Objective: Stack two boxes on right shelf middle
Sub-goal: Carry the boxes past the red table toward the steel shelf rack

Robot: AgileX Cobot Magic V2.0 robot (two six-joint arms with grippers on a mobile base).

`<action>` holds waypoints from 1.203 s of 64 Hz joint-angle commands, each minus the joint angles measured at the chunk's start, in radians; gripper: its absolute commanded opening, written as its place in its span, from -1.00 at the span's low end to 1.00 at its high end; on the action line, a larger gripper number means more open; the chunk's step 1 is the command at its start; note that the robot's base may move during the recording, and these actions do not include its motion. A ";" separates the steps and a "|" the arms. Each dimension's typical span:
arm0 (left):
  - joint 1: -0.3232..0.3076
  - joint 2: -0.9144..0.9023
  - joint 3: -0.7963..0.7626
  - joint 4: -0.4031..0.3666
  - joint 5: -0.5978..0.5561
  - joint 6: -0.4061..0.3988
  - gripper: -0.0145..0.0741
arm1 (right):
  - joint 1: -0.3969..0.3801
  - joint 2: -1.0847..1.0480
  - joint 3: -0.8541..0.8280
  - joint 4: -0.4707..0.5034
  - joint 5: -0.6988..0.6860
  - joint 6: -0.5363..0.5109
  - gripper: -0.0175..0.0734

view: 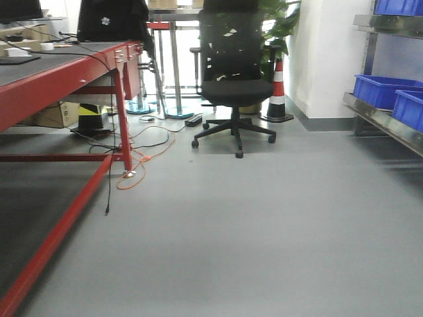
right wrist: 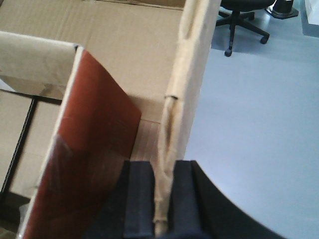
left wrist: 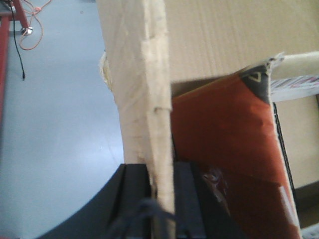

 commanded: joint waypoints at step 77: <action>-0.006 -0.013 -0.014 -0.014 -0.068 -0.002 -0.92 | -0.001 -0.006 -0.011 0.009 -0.049 -0.013 -0.95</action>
